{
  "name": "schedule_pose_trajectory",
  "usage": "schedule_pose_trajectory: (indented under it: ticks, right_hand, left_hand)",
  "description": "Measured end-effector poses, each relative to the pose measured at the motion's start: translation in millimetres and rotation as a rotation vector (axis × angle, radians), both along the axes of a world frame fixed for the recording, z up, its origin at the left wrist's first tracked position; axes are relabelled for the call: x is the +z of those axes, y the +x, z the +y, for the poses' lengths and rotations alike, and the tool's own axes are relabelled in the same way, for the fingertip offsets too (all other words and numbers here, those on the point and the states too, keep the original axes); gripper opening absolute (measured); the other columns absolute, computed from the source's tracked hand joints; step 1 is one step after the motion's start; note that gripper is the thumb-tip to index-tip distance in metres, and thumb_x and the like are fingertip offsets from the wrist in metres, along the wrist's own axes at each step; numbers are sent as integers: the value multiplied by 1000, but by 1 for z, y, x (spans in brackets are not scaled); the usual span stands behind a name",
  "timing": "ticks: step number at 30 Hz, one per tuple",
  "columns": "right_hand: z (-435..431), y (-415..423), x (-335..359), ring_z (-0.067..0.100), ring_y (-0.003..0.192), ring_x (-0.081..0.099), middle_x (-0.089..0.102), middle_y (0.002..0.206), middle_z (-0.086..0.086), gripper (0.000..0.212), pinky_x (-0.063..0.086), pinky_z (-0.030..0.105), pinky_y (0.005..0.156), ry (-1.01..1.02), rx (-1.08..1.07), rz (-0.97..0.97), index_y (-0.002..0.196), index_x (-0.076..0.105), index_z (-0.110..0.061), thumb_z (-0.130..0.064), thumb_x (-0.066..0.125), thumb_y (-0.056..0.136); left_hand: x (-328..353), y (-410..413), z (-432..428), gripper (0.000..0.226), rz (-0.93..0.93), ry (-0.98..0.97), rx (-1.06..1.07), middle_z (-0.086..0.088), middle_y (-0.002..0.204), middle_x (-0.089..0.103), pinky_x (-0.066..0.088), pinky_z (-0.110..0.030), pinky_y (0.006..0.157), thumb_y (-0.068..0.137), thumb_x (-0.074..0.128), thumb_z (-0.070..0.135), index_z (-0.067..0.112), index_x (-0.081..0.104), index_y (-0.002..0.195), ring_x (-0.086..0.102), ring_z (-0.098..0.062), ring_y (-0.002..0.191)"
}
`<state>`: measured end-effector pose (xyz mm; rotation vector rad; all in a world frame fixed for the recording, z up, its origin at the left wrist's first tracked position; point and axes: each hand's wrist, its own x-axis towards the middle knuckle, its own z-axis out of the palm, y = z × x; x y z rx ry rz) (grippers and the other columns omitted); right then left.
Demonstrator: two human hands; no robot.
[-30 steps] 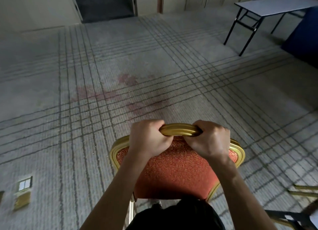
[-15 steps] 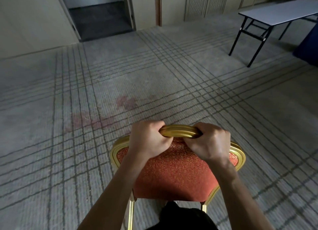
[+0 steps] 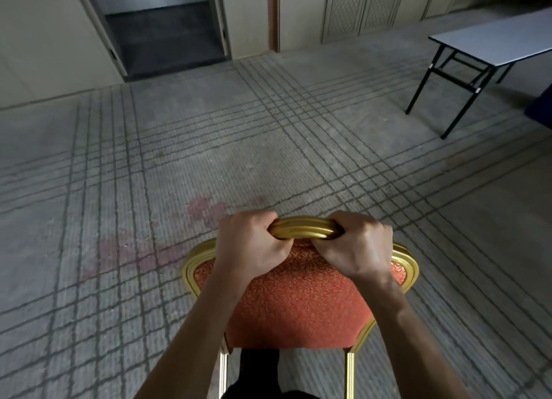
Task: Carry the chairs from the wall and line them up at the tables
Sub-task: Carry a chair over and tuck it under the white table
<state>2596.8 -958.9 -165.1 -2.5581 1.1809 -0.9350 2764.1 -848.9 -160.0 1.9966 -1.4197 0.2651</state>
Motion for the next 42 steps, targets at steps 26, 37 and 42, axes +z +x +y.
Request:
schedule_pose_trajectory:
  ticks: [26,37,42]
  right_hand:
    - [-557,225,-16,16,54,61,61,57,-8,23,49,32,51,-25,-154,-126,61,65,-23,-44,66,70]
    - [-794,289,-6,17,52,58,59,55,-6,21,45,31,50,-54,-157,-105,60,63,-21,-39,73,66]
    - [-911,344,-19,16,52,57,57,55,-7,24,45,30,50,-34,-172,-59,59,61,-21,-41,70,66]
  left_hand:
    - [-1,248,-590,41,-100,-47,-325,7,50,45,35,-29,41,64,75,30,23,35,58,43,-15,44]
    - [3,312,-825,39,-94,-39,-279,7,49,45,27,-23,47,61,79,26,19,41,55,41,-13,43]
    - [-20,368,-947,39,-53,-40,-283,7,49,44,27,-25,45,63,77,28,20,39,56,41,-15,42]
